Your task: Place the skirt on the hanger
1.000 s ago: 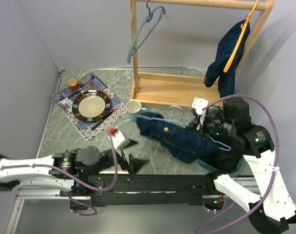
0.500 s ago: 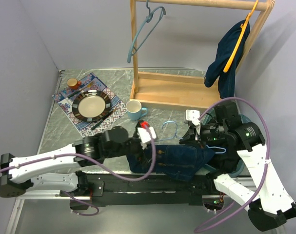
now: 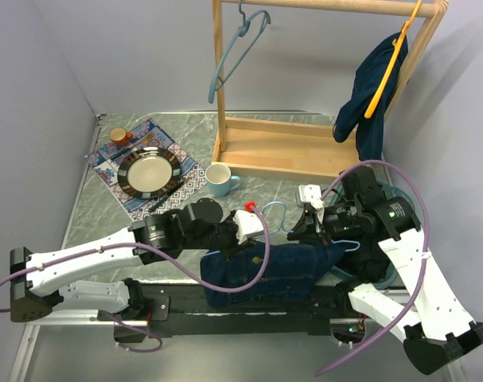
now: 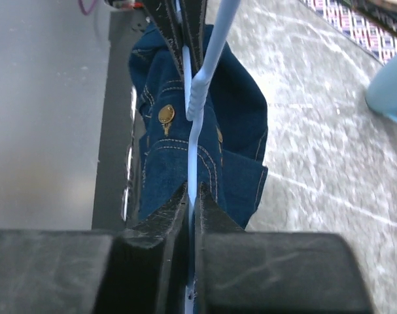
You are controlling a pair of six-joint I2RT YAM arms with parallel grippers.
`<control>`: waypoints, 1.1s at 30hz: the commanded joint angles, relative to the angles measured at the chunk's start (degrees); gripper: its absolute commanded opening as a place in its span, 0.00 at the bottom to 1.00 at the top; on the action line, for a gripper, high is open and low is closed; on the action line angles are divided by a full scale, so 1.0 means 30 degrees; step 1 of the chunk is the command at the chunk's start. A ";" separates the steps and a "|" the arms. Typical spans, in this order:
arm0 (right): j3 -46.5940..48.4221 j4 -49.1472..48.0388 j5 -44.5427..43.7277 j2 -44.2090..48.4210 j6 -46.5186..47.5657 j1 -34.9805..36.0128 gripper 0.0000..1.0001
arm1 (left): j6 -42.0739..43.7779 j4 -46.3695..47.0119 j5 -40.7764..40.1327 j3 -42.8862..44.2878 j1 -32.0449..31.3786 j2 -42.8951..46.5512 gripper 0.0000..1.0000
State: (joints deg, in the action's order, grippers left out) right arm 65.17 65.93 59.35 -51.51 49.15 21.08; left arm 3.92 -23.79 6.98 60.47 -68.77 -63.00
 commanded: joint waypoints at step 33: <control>0.4702 0.0614 0.1280 0.2929 -0.6885 -0.6936 0.00 | -0.1161 -0.0214 -1.0002 0.2350 0.1860 0.6672 0.97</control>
State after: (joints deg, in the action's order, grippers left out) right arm 75.13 72.55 57.52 -44.12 34.63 6.24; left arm 1.80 -25.98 -14.11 67.33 -63.40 -45.15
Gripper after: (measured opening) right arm 0.034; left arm 0.978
